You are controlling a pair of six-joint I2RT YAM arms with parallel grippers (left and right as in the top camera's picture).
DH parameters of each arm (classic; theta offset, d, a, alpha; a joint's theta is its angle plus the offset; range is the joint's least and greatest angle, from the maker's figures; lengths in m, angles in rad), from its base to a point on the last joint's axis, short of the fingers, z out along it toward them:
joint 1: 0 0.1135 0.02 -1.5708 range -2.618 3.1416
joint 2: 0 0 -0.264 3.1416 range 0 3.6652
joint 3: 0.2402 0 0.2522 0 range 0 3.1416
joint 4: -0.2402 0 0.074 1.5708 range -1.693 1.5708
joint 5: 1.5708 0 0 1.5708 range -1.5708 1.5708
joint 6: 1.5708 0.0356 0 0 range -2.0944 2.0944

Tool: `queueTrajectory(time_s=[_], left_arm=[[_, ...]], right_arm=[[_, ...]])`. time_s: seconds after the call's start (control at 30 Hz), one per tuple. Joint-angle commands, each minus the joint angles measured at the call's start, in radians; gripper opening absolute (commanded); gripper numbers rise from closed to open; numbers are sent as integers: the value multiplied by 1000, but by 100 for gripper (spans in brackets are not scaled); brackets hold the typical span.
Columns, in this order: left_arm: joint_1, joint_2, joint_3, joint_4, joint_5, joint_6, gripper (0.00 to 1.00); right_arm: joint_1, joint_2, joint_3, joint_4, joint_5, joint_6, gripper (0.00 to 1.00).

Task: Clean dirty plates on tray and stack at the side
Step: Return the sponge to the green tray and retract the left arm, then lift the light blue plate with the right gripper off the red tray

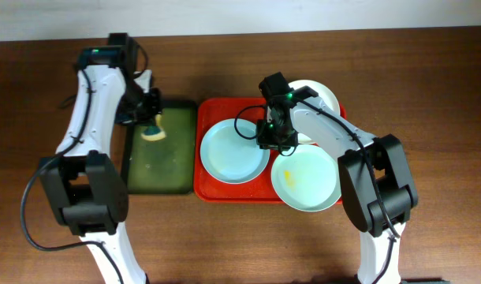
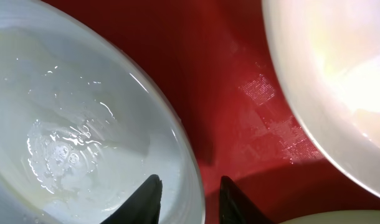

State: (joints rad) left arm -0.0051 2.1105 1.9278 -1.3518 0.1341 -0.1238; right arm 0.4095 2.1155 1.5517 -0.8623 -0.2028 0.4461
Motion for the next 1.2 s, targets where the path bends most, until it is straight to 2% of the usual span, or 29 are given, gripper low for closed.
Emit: queueTrajectory(time_s=[0.0, 0.03, 0.1, 0.17, 0.2, 0.23, 0.27, 0.37, 0.43, 0.47, 0.53, 0.57, 0.73, 0.83, 0.9, 0.97, 1.03, 1.17], left_arm=[[30, -15, -113, 26, -79, -21, 1], [30, -15, -219, 107, -80, -21, 1], [30, -15, -365, 225, -178, -71, 1], [30, -15, -450, 281, -175, -71, 1], [30, -15, -461, 286, -153, -73, 8], [30, -21, -447, 279, -97, -73, 44], [31, -23, -412, 250, -81, -84, 62], [31, -142, -185, 138, -78, -104, 63], [36, -323, -56, 135, -80, -111, 65], [39, -386, -51, 142, -101, -111, 98], [39, -489, -51, 137, -165, -111, 99], [39, -516, -51, 132, -165, -111, 100], [39, -527, -51, 130, -165, -111, 99], [39, -527, -51, 130, -165, -111, 100], [39, -527, -51, 130, -165, -111, 99], [39, -527, -51, 130, -165, -111, 100], [39, -527, -51, 130, -165, -111, 99], [39, -527, -51, 130, -165, -111, 99]], right_arm=[[10, 18, -10, 0, -3, 4, 33], [10, 18, -10, 0, -3, 4, 32], [10, 18, -10, -1, -3, 4, 32], [10, 18, -10, 0, -3, 4, 32], [10, 18, -10, 0, -3, 4, 32], [10, 18, -10, 0, -3, 4, 32], [10, 18, -10, -1, -3, 4, 33], [10, 18, -10, -1, -3, 4, 36], [10, 18, -11, -4, -2, 4, 35], [10, 18, -11, -5, -2, 4, 34], [10, 18, -11, -5, -2, 4, 34], [10, 18, -11, -12, -2, 4, 28], [10, 18, -17, -19, 42, 4, 25], [10, 18, -65, 18, 42, 4, 8], [8, 15, -56, 24, 41, 4, 4], [-11, 10, 6, -25, 12, 4, 4], [-39, 0, 153, -193, 0, -44, 4], [-52, 0, 326, -354, -17, -95, 4]])
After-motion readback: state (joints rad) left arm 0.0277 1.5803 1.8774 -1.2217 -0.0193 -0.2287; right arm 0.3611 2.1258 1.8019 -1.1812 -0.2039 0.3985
